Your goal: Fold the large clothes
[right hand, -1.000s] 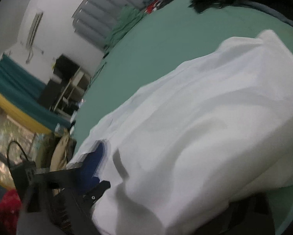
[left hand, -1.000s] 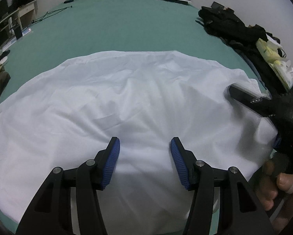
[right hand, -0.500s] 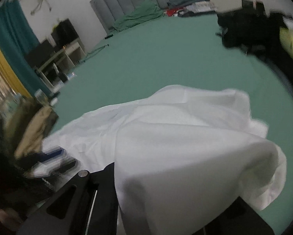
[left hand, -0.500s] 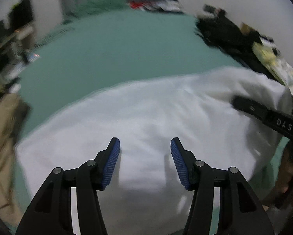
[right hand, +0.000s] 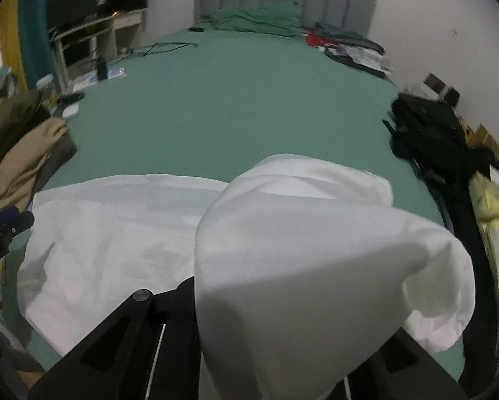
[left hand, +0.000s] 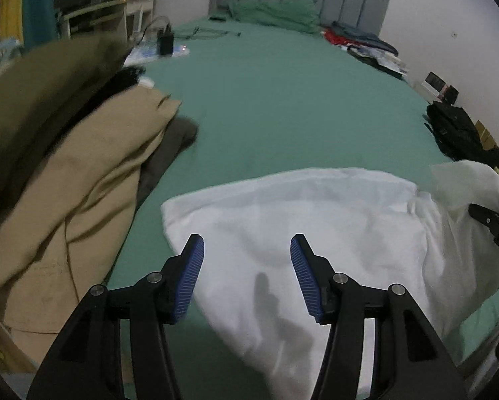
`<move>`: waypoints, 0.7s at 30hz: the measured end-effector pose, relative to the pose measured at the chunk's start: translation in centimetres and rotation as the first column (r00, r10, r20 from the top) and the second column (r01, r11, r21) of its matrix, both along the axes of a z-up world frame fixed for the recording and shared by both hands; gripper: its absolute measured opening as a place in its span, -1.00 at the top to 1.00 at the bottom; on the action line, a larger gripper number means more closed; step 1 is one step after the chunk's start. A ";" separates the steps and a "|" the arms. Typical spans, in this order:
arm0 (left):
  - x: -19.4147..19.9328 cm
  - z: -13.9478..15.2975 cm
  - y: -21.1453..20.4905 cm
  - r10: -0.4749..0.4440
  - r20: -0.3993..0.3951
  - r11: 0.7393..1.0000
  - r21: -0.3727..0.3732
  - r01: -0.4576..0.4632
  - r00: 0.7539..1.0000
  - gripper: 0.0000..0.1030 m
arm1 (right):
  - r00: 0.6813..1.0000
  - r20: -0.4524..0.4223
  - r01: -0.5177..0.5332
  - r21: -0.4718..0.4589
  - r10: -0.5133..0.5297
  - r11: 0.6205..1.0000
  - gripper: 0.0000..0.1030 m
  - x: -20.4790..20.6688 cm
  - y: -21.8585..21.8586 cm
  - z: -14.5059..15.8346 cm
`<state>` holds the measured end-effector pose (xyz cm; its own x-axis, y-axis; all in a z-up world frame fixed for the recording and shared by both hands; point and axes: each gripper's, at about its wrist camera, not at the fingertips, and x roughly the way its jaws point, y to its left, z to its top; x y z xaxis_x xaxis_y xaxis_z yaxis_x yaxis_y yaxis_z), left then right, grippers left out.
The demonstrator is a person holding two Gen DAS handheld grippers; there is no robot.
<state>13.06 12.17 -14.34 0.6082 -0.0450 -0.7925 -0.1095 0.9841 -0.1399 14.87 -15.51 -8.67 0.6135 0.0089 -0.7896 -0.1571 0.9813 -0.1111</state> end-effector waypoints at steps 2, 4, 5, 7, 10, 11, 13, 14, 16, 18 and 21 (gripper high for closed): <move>0.0 -0.4 1.2 0.012 -0.009 1.000 -0.013 -0.012 1.000 -0.11 | 1.000 -0.007 -0.024 -0.010 0.023 1.000 0.76 0.3 2.0 -0.2; -0.1 -0.3 2.1 0.024 -0.007 0.999 -0.024 -0.024 1.000 -0.11 | 0.999 -0.019 -0.043 -0.017 0.042 0.999 0.75 0.5 3.7 -0.7; 0.0 -0.2 2.3 0.025 -0.002 0.999 -0.027 -0.025 1.000 -0.11 | 0.998 -0.024 -0.054 -0.023 0.053 0.998 0.75 0.6 4.6 -1.0; 0.0 0.1 2.4 0.017 0.007 1.000 -0.017 -0.017 1.000 -0.11 | 0.997 -0.030 -0.075 -0.043 0.074 0.996 0.72 0.5 6.2 -1.3; 0.0 0.3 2.7 -0.015 0.003 0.999 -0.036 0.015 1.000 -0.11 | 0.991 -0.051 -0.123 -0.070 0.120 0.990 0.64 0.2 8.4 -1.8; 0.0 0.4 2.9 -0.020 0.005 0.999 -0.046 0.020 1.000 -0.11 | 0.989 -0.061 -0.137 -0.067 0.133 0.988 0.63 0.1 8.9 -1.9; 0.0 0.6 3.7 -0.023 0.007 0.998 -0.055 0.023 1.000 -0.11 | 0.981 -0.089 -0.177 -0.040 0.173 0.983 0.58 -0.2 10.0 -2.1; 0.0 0.7 4.1 -0.020 0.011 0.998 -0.058 0.021 1.000 -0.11 | 0.976 -0.106 -0.192 -0.020 0.189 0.981 0.57 -0.3 10.4 -2.3; 0.0 1.0 4.8 -0.008 0.018 0.998 -0.067 0.010 1.000 -0.11 | 0.962 -0.146 -0.225 0.050 0.230 0.973 0.52 -0.7 11.5 -3.0; 0.0 1.3 5.7 0.002 0.027 0.997 -0.076 0.000 1.000 -0.11 | 0.949 -0.179 -0.250 0.077 0.260 0.965 0.43 -1.0 12.2 -3.8; 0.1 1.8 6.6 -0.008 0.032 0.996 -0.086 0.010 0.999 -0.11 | 0.923 -0.221 -0.297 0.115 0.315 0.948 0.04 -2.0 13.6 -4.8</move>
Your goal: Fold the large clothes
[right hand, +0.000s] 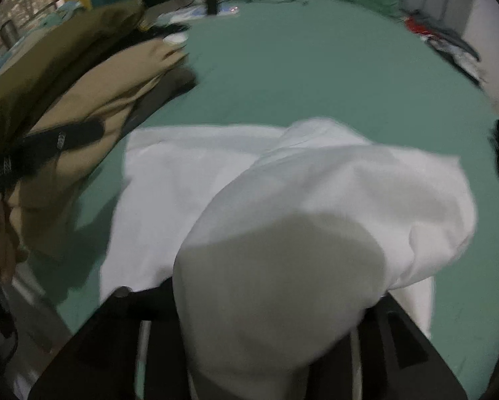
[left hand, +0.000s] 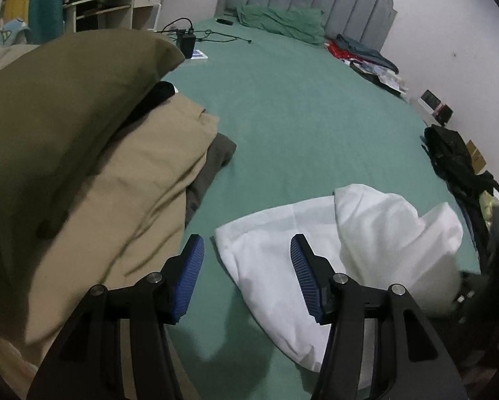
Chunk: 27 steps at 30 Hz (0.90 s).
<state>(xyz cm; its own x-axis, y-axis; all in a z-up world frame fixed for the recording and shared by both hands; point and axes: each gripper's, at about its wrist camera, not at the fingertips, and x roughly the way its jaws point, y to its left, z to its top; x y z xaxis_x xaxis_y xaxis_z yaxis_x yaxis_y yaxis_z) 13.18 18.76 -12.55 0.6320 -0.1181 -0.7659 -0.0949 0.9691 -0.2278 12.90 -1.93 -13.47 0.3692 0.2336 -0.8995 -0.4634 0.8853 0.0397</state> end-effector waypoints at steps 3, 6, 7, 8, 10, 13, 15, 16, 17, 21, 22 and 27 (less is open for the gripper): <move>0.4 0.0 0.8 -0.011 -0.013 1.000 -0.003 0.011 1.000 -0.11 | 0.991 -0.056 -0.113 0.095 0.119 0.989 -0.62 -1.5 1.5 -0.1; 0.6 -0.3 1.9 0.018 -0.028 0.998 -0.061 -0.020 0.999 -0.11 | 0.970 -0.032 -0.237 0.106 0.242 0.966 -0.68 -4.0 3.1 0.3; 0.6 -0.4 2.1 0.023 -0.032 0.997 -0.078 -0.025 0.999 -0.11 | 0.960 -0.030 -0.273 0.110 0.278 0.956 -0.68 -4.9 3.5 0.4; 0.7 -0.5 2.1 0.023 -0.036 0.995 -0.091 -0.026 0.999 -0.11 | 0.957 -0.026 -0.286 0.117 0.291 0.951 -0.68 -5.3 3.5 0.5; 0.8 -0.7 1.6 0.005 -0.043 0.994 -0.107 -0.009 0.999 -0.11 | 0.947 -0.011 -0.317 0.145 0.322 0.937 -0.68 -6.4 3.2 1.1; 0.7 -0.6 0.8 -0.020 -0.030 0.993 -0.118 0.016 0.999 -0.11 | 0.944 0.036 -0.330 0.169 0.329 0.929 -0.68 -7.6 2.0 2.4; 0.6 -0.2 0.3 -0.037 -0.006 0.990 -0.137 0.035 0.999 -0.11 | 0.944 0.064 -0.331 0.198 0.325 0.923 -0.68 -7.8 1.0 3.5; 0.4 0.1 0.0 -0.040 0.011 0.987 -0.153 0.042 0.999 -0.11 | 0.946 0.079 -0.324 0.217 0.314 0.921 -0.68 -8.1 0.1 4.2; 0.3 0.4 0.0 -0.041 0.025 0.985 -0.165 0.044 0.999 -0.11 | 0.950 0.091 -0.313 0.229 0.300 0.922 -0.68 -8.2 -0.7 4.7; -0.7 2.3 0.1 -0.035 0.127 0.978 -0.198 0.060 0.991 -0.12 | 0.967 0.133 -0.248 0.287 0.218 0.925 -0.68 -8.4 -3.9 6.5; -0.8 2.7 -0.1 -0.038 0.142 0.979 -0.195 0.066 0.989 -0.12 | 0.973 0.144 -0.219 0.300 0.182 0.929 -0.68 -8.3 -5.1 6.9; 0.4 0.1 -2.2 -0.130 0.038 0.976 -0.169 0.134 0.991 -0.12 | 0.985 0.175 -0.041 0.243 -0.002 0.969 -0.68 -6.8 -8.7 6.4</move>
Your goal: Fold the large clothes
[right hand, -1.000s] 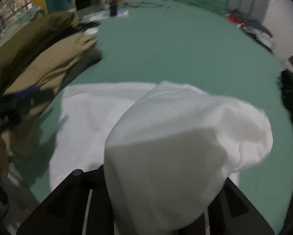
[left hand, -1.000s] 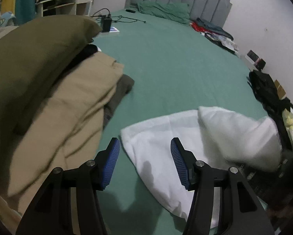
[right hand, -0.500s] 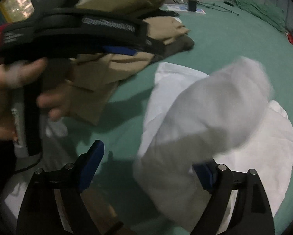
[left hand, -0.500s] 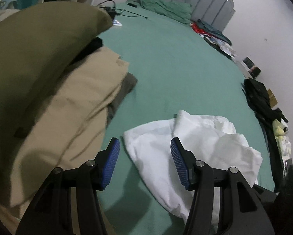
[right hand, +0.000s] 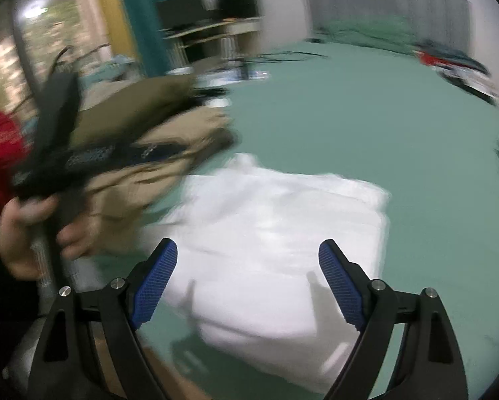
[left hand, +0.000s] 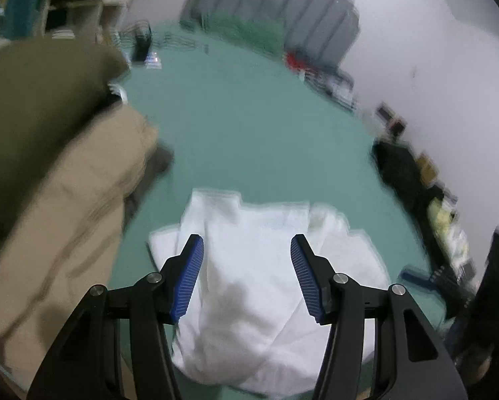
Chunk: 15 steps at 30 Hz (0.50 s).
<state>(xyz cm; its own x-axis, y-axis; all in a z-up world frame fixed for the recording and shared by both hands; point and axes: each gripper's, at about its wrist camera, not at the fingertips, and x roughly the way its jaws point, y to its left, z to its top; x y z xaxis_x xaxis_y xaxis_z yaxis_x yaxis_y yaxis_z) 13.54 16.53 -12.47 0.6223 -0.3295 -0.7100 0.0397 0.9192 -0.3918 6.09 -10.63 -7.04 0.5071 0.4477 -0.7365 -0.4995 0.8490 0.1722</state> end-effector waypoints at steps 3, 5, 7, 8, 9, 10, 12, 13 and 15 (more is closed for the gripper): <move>1.0 -3.2 -1.5 -0.028 -0.108 0.997 0.073 0.036 0.994 -0.12 | 0.991 -0.023 0.133 -0.033 -0.134 0.991 -0.68 1.4 -2.9 -1.0; 1.4 -5.0 -1.9 0.007 -0.162 0.991 0.132 0.015 0.987 -0.12 | 0.979 -0.041 0.197 -0.035 -0.199 0.980 -0.68 1.8 -4.4 -1.7; 1.7 -6.5 -1.6 0.046 -0.209 0.989 0.147 -0.015 0.977 -0.12 | 0.969 -0.071 0.236 -0.028 -0.237 0.971 -0.68 1.9 -5.8 -2.5; 1.9 -7.0 -1.3 0.065 -0.226 0.990 0.137 -0.034 0.972 -0.12 | 0.966 -0.084 0.242 -0.022 -0.243 0.970 -0.68 2.7 -6.1 -2.8; 2.0 -7.2 -1.1 0.073 -0.225 0.991 0.126 -0.046 0.972 -0.12 | 0.964 -0.107 0.244 -0.009 -0.244 0.970 -0.68 3.4 -6.0 -3.3; 2.0 -7.2 -1.1 0.075 -0.222 0.991 0.129 -0.047 0.972 -0.11 | 0.962 -0.144 0.239 0.019 -0.234 0.971 -0.68 3.5 -6.5 -4.0; 1.8 -7.1 -1.3 0.073 -0.203 0.986 0.159 -0.041 0.976 0.64 | 0.956 -0.196 0.236 0.069 -0.218 0.969 -0.68 3.7 -7.4 -4.8; 1.7 -7.1 -1.2 0.074 -0.198 0.985 0.166 -0.041 0.977 0.87 | 0.953 -0.223 0.234 0.104 -0.206 0.967 -0.68 3.8 -7.7 -5.5; 1.3 -7.2 -0.9 0.081 -0.188 0.986 0.155 -0.052 0.979 0.89 | 0.947 -0.274 0.225 0.180 -0.171 0.958 -0.68 3.8 -8.1 -6.7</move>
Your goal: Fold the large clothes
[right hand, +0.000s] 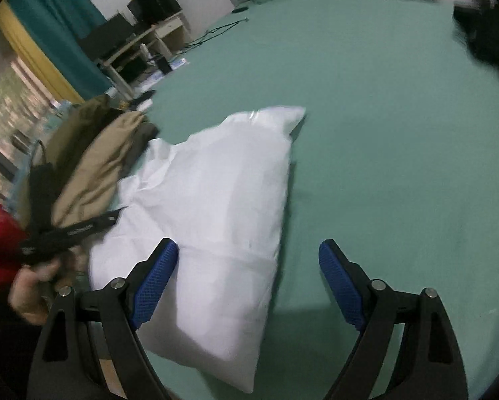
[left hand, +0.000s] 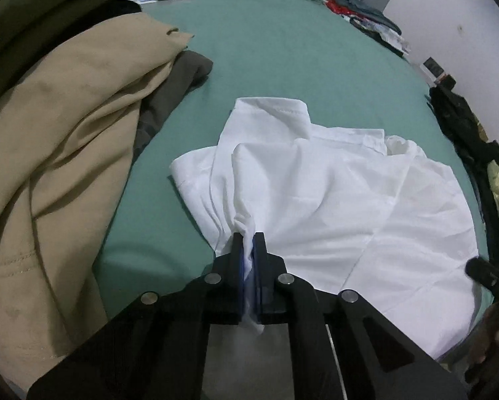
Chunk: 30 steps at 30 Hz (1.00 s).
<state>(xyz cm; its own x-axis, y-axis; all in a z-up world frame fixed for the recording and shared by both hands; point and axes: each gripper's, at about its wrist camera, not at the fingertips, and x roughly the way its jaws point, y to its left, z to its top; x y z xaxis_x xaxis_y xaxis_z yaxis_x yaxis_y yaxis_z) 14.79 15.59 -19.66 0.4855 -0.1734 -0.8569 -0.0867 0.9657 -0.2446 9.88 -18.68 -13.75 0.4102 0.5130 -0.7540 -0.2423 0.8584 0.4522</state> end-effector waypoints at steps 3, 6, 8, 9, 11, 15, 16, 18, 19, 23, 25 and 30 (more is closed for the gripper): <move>-0.7 0.0 0.5 0.043 0.007 0.999 0.001 -0.043 0.999 0.90 | 0.996 -0.068 -0.051 0.128 0.060 0.990 -0.52 0.2 1.3 -2.5; -1.6 0.3 0.4 0.066 0.009 0.998 0.021 -0.067 0.998 0.90 | 0.998 -0.034 -0.057 0.104 0.061 0.993 0.00 -0.5 2.9 -3.4; -1.8 0.7 -0.1 0.068 0.017 0.997 0.021 -0.069 0.998 0.90 | 0.998 -0.017 -0.055 0.098 0.057 0.994 0.30 -0.7 3.1 -2.9; -1.8 0.9 -0.6 0.065 0.019 0.998 0.014 -0.065 0.998 0.89 | 0.999 -0.013 -0.046 0.096 0.047 0.994 0.42 -0.7 2.9 -2.5; -1.8 1.2 -1.3 0.049 0.022 0.999 -0.002 -0.049 0.999 0.88 | 0.999 0.017 -0.029 0.049 0.028 0.998 0.52 -1.1 2.7 -1.5; -2.2 1.9 -3.4 0.023 0.037 0.999 -0.038 -0.022 0.999 0.37 | 0.999 0.043 0.000 -0.009 0.000 1.000 0.56 -1.9 0.9 -0.2; -2.3 2.1 -4.0 0.015 0.039 0.999 -0.042 -0.014 0.999 0.23 | 0.999 0.049 0.011 -0.026 -0.010 1.000 0.57 -2.3 0.3 0.2; -2.7 2.4 -5.2 -0.005 0.052 0.998 -0.059 0.008 0.999 0.15 | 0.998 0.053 0.032 -0.044 -0.030 0.999 0.57 -2.9 -1.2 0.3; -2.8 2.5 -6.0 -0.021 0.059 0.998 -0.062 0.024 0.998 0.15 | 0.998 0.056 0.044 -0.056 -0.041 0.997 0.57 -3.2 -2.1 0.4; -3.4 2.7 -8.2 -0.065 0.078 0.994 -0.083 0.071 0.995 -0.09 | 0.993 0.059 0.109 -0.081 -0.104 0.991 0.57 -4.6 -5.8 0.8; -3.1 2.6 -9.2 -0.072 0.080 0.991 -0.104 0.080 0.994 -0.18 | 0.990 0.059 0.131 -0.090 -0.126 0.987 0.57 -5.3 -7.4 1.0; -2.5 1.7 -10.2 -0.096 0.047 0.986 -0.133 0.101 0.994 -0.28 | 0.986 0.022 0.165 -0.057 -0.164 0.985 0.51 -6.0 -10.1 0.1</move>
<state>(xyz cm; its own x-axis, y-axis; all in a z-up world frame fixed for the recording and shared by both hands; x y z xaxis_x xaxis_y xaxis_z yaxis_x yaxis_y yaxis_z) 12.25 5.38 -17.96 0.4935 -0.3352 -0.8025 0.0197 0.9268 -0.3750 3.86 -28.83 -13.65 0.4982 0.3930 -0.7729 -0.1029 0.9119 0.3973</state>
